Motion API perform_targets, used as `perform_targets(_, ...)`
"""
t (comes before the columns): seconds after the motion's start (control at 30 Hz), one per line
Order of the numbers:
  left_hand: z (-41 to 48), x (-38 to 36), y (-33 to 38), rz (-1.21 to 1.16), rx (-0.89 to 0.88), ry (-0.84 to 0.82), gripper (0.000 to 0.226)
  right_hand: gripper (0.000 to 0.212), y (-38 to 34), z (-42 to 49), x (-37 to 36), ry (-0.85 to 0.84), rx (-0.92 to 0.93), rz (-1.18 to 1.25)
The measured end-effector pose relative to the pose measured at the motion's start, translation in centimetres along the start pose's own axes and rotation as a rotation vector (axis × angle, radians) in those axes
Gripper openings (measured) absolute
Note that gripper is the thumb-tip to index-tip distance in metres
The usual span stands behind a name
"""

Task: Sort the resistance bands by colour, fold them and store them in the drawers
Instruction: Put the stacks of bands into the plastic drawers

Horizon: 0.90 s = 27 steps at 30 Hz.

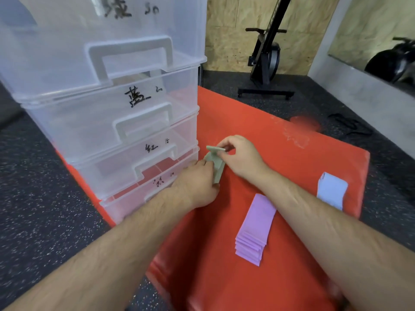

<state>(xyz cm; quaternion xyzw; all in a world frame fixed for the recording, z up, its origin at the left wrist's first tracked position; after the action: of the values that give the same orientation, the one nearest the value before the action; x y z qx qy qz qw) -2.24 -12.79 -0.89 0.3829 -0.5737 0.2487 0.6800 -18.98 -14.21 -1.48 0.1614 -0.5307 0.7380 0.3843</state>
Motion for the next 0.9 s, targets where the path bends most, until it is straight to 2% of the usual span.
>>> perform_targets(0.07, -1.1, 0.3, -0.3, -0.094, 0.045, 0.029, 0.040, 0.018, -1.6, -2.0, -0.1, -0.064, 0.051, -0.036)
perform_targets(0.17, -2.6, 1.1, -0.9, -0.236, 0.123, 0.134, 0.045, 0.016, -3.1, -3.9, -1.0, -0.141, 0.082, -0.129)
perform_targets(0.23, -3.3, 1.9, -1.4, -0.247, 0.104, 0.188, 0.053, 0.016, -3.8, -5.0, -1.6, -0.158, 0.080, -0.173)
perform_targets(0.37, -3.6, 1.4, -2.7, -0.101, 0.008, 0.034, 0.051, 0.015, -4.4, -6.5, -2.4, -0.213, 0.050, -0.161)
perform_targets(0.47, -3.8, 1.3, -3.0, -0.062, 0.049, -0.085, 0.014, 0.018, -4.3, -6.4, -2.1, -0.212, -0.067, -0.109)
perform_targets(0.5, -3.8, 1.3, -3.0, -0.058, 0.034, -0.095, 0.012, 0.019, -4.1, -5.8, -1.9, -0.158, -0.109, -0.094)
perform_targets(0.57, -3.6, 1.2, -3.2, -0.062, 0.008, -0.097, 0.015, 0.019, -3.5, -4.0, -1.7, -0.006, -0.221, -0.081)
perform_targets(0.6, -3.5, 1.0, -3.3, -0.065, -0.011, -0.089, 0.021, 0.027, -3.1, -3.2, -1.7, 0.033, -0.314, -0.089)
perform_targets(0.67, -3.2, 0.7, -3.4, -0.079, -0.038, -0.080, 0.038, 0.047, -2.2, -2.1, -2.2, -0.040, -0.509, -0.121)
perform_targets(0.7, -3.0, 0.5, -3.5, -0.093, -0.039, -0.078, 0.042, 0.051, -1.7, -1.7, -2.7, -0.100, -0.579, -0.103)
perform_targets(0.83, -2.1, -0.1, -3.6, -0.077, -0.040, -0.032, 0.026, 0.017, -1.5, -1.3, -3.0, -0.161, -0.686, 0.124)
perform_targets(0.9, -1.6, -0.2, -3.4, -0.081, -0.041, 0.013, 0.028, 0.021, -1.4, -1.0, -2.7, -0.220, -0.710, 0.197)
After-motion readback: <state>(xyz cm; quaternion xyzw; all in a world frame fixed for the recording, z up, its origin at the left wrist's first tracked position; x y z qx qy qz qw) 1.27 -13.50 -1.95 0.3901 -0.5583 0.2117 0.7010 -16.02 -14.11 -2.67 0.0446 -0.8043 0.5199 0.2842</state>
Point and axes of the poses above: each hand's wrist, its own z-axis towards the middle knuckle, its own x-axis out of the back of the hand, y = z × x, the point moved 1 cm from there along z, towards the middle knuckle, and after that the axes turned 3 degrees about y, right-handed, at the moved point
